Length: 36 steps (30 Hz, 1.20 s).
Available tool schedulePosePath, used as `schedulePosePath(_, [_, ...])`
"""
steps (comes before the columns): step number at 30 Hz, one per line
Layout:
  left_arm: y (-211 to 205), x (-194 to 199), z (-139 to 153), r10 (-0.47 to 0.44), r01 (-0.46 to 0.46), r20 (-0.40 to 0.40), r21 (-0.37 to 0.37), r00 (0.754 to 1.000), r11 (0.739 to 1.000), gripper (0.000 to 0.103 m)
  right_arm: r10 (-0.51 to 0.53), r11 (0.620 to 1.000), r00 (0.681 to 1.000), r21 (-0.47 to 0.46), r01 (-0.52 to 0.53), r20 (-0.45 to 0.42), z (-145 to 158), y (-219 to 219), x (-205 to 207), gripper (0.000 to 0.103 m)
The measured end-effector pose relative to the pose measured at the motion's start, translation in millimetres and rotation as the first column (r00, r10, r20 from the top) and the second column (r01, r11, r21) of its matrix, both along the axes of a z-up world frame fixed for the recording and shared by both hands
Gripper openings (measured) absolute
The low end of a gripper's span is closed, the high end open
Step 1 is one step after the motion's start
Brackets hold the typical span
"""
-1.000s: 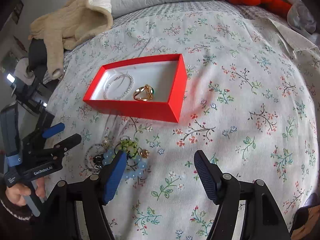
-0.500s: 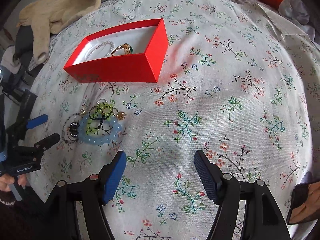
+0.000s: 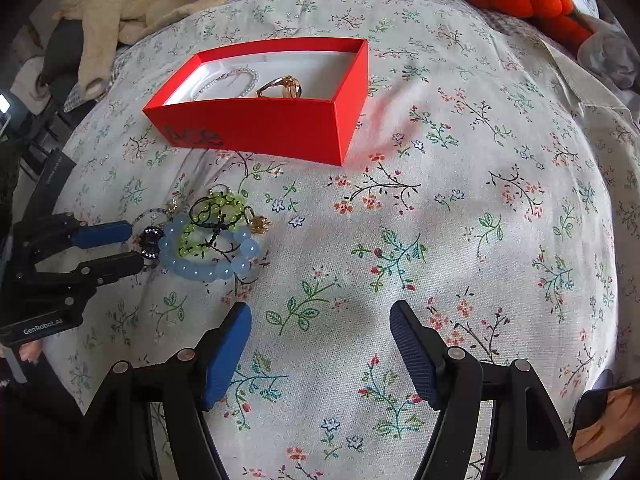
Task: Organize jewelry
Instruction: 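Withdraw both open tools from the red box back to the jewelry pile, then grasp the black claw clip with the left tool while the right tool grasps the green beaded bracelet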
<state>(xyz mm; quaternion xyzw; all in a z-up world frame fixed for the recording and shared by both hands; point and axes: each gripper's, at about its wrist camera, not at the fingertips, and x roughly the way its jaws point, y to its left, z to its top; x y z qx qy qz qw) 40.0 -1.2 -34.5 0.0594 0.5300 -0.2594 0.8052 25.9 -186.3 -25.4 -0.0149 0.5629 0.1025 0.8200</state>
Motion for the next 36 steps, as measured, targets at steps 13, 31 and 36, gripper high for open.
schedulePosePath(13, [4.3,18.9,-9.7,0.141,-0.15,-0.132,-0.064,0.981,0.987,0.022,0.001,1.0,1.0,0.007,-0.001,0.01,4.4,5.2,1.2,0.073])
schedulePosePath(31, [31.8,11.8,15.7,0.206,-0.207,-0.032,-0.026,0.978,0.978,0.022,-0.063,0.994,0.998,0.093,0.064,-0.018,7.3,17.0,41.0,0.043])
schedulePosePath(36, [32.2,11.4,19.0,0.207,-0.208,-0.023,-0.028,0.978,0.978,0.022,-0.073,0.985,0.996,0.154,0.08,-0.052,8.3,24.5,51.6,0.021])
